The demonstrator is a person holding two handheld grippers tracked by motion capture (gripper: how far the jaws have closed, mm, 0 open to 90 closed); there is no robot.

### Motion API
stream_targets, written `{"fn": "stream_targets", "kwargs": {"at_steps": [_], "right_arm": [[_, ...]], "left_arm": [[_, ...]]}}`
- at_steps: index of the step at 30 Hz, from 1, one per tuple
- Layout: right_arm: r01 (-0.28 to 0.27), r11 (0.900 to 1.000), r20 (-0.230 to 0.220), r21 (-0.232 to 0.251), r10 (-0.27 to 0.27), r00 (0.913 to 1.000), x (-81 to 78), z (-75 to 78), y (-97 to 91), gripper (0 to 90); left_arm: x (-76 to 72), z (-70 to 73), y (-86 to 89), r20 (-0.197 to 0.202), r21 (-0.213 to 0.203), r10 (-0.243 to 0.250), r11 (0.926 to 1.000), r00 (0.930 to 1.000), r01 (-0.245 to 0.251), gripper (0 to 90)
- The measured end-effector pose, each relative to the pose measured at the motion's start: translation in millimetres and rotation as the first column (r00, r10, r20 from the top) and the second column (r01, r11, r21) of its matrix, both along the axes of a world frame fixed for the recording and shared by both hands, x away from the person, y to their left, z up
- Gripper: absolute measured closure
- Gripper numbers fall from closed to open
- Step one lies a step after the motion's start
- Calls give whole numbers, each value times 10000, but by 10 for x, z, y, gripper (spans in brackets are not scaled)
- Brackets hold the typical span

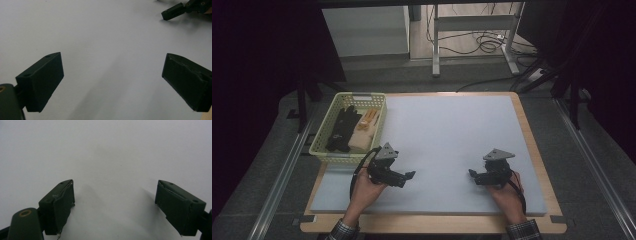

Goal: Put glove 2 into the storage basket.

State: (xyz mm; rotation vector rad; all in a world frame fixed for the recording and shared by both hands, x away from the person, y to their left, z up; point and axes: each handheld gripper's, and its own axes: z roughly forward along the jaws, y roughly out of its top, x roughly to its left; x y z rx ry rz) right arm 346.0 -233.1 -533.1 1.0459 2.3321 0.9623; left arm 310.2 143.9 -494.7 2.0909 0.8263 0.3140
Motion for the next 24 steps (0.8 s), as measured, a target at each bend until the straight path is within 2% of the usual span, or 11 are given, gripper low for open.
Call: {"fn": "stream_targets", "kwargs": {"at_steps": [24], "right_arm": [[2,10000,4,-3,-2,10000,0,0,1,156]], "left_arm": [[-13,-316,-82,-452,242,-137,9996,9989,148,41]]}}
